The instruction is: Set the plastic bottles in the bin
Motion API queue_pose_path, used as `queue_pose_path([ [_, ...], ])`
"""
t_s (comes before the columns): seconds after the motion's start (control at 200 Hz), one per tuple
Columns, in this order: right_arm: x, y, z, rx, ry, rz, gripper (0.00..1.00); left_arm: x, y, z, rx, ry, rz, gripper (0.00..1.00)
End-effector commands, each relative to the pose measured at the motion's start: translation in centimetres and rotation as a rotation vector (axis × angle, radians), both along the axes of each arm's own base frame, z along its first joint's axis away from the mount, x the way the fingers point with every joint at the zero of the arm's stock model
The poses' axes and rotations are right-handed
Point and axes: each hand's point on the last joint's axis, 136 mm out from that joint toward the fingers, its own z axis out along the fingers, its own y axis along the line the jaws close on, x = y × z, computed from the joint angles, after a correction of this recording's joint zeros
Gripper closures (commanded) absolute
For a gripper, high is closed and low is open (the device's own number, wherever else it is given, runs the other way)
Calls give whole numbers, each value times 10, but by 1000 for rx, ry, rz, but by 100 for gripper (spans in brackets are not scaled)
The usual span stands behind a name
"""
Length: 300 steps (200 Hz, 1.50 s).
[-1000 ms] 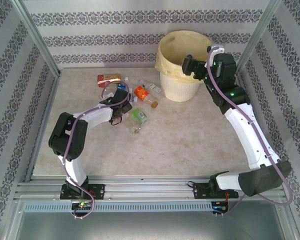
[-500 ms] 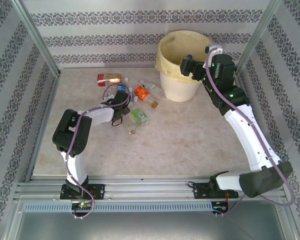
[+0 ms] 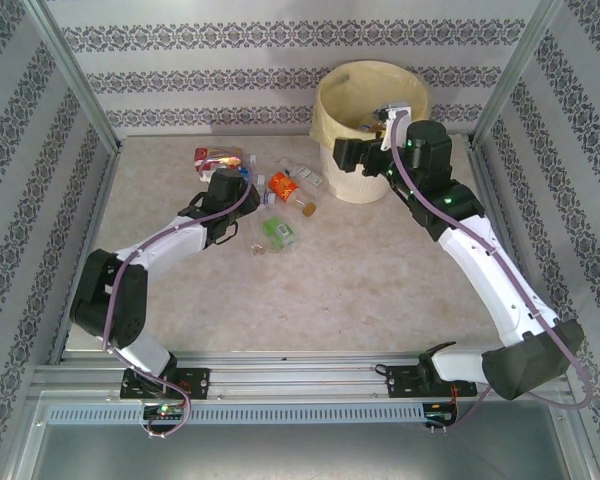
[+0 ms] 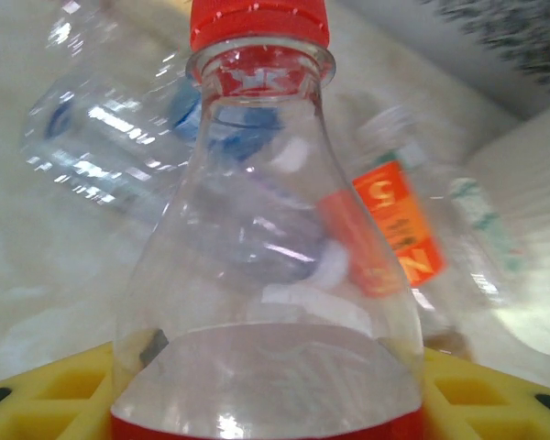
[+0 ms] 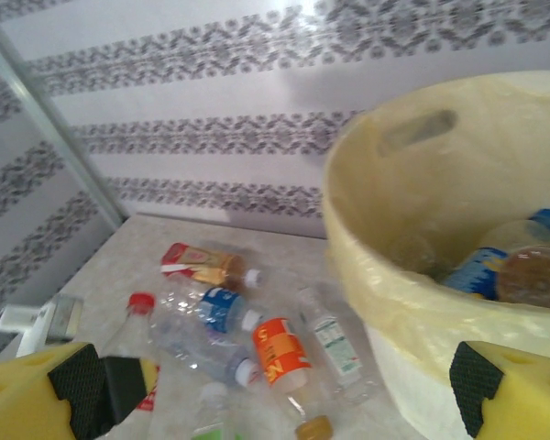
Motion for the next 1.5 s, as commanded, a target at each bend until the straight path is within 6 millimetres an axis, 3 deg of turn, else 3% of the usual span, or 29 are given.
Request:
queue_pose_path([
  [0.0,-17,28,14,18,-63,159,2,13,-23,69,-57,-195,-147,48],
  [0.29,-29,75,-12,77,42,385,2,1,-68,187,-260,-513,-404,49],
  [0.455,-36,105,-27,113,122,525,2,-11,-82,226,-353,-620,-496,49],
  [0.64,-30,130,-48,107,198,561,2,-12,-90,241,-410,-654,-535,48],
  [0.844,-27,155,-52,239,231,647,2,-10,-101,246,-489,-674,-566,48],
  [1.069,-23,159,-55,252,228,651,3,-7,-110,245,-516,-667,-596,48],
  [1.114,-22,159,-57,245,227,641,7,-8,-111,245,-515,-667,-598,48],
  [1.229,-18,156,-59,236,225,615,32,-8,-112,244,-519,-661,-602,46],
  [1.494,-16,153,-60,205,213,594,47,-11,-113,250,-547,-663,-613,43],
])
